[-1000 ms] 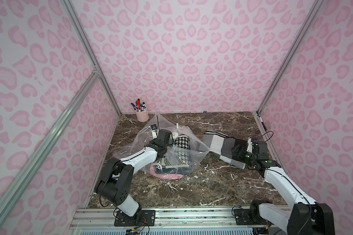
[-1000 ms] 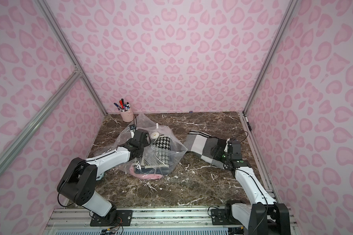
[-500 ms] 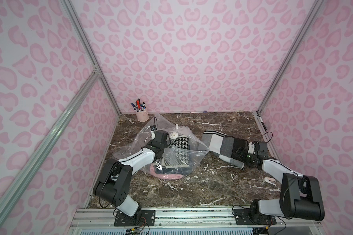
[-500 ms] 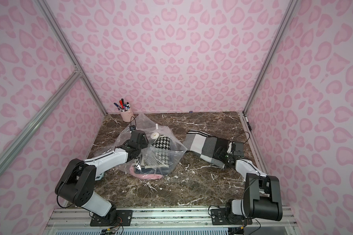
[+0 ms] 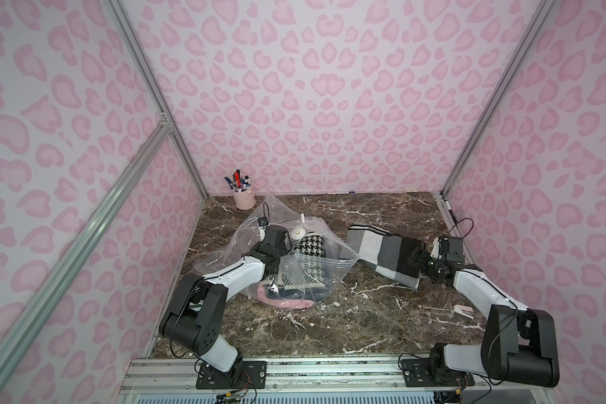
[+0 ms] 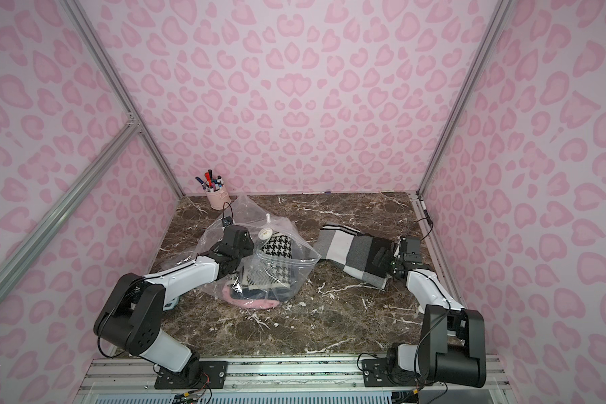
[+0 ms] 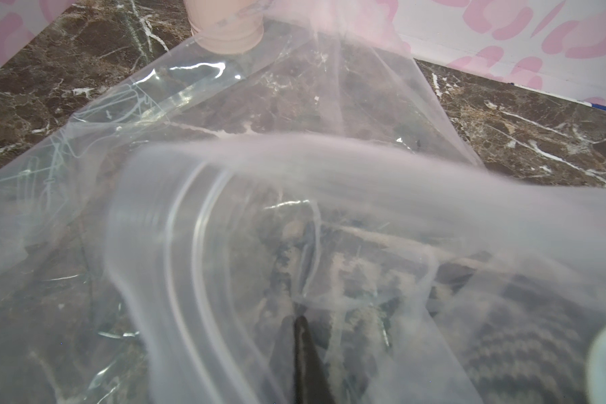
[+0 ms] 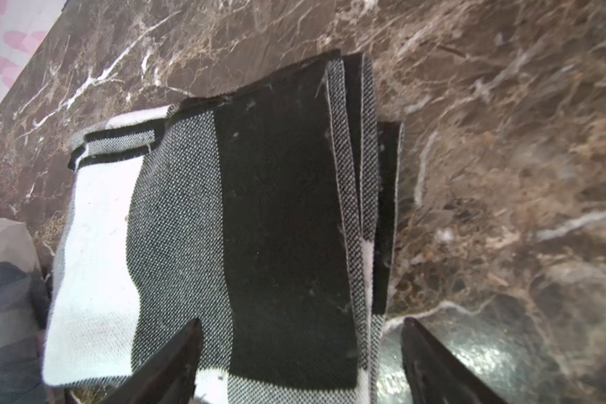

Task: Take the blanket out of the vacuum bag
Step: Pick up the blanket at the center of the board.

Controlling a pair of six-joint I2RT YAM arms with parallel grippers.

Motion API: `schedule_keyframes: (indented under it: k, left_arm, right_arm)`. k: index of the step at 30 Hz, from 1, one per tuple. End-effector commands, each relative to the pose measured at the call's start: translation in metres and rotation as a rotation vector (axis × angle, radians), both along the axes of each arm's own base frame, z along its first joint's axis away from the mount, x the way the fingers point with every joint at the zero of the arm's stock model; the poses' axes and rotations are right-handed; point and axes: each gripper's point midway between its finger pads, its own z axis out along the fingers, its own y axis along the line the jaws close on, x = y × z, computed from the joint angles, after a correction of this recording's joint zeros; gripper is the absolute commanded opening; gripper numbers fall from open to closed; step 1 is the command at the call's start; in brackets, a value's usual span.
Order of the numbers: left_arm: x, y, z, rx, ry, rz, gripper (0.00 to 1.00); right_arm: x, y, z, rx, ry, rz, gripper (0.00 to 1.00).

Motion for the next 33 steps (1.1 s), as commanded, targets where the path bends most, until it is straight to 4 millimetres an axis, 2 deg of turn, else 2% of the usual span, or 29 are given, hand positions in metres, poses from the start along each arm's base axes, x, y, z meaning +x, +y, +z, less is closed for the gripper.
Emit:
schedule_keyframes:
  k: [1,7,13,15,16,19,21,23,25,28,30,33]
  left_arm:
    - [0.0,-0.003,0.0,-0.005,0.007,-0.013,0.04]
    - [-0.001,-0.001,0.006,-0.003,-0.012,-0.014,0.04]
    - [-0.003,-0.002,0.002,-0.006,-0.002,-0.019,0.04]
    - [-0.002,-0.002,0.004,-0.007,-0.007,-0.022,0.04]
    - [-0.002,-0.002,0.005,-0.006,-0.009,-0.021,0.04]
    - [-0.001,-0.001,0.009,-0.002,-0.019,-0.02,0.04]
    - [-0.001,0.0,0.01,0.002,-0.02,-0.019,0.04]
    - [-0.001,0.001,0.011,0.004,-0.02,-0.017,0.04]
    - [-0.001,0.003,0.013,0.005,-0.021,-0.015,0.04]
    - [-0.003,0.005,0.016,0.008,-0.028,-0.013,0.04]
    - [-0.003,0.007,0.017,0.009,-0.031,-0.01,0.04]
    - [-0.005,0.007,0.016,0.003,-0.031,-0.008,0.04]
  right_arm:
    - [0.003,-0.007,-0.01,-0.016,0.029,0.007,0.88]
    - [0.012,-0.011,-0.033,-0.029,0.086,0.012,0.87]
    - [0.018,0.0,-0.049,0.033,0.092,0.039,0.81]
    - [0.018,0.004,-0.056,0.056,0.104,0.057,0.73]
    - [0.017,0.006,-0.059,0.065,0.112,0.064,0.65]
    - [0.015,0.01,-0.064,0.081,0.119,0.081,0.31]
    - [0.014,0.014,-0.065,0.095,0.118,0.101,0.04]
    - [0.015,0.018,-0.064,0.109,0.11,0.122,0.0]
    - [0.016,0.022,-0.058,0.122,0.091,0.143,0.0]
    - [0.021,0.028,-0.038,0.148,0.05,0.175,0.0]
    - [0.027,0.035,-0.014,0.181,0.0,0.2,0.0]
    - [0.042,0.047,0.037,0.207,-0.092,0.249,0.0]
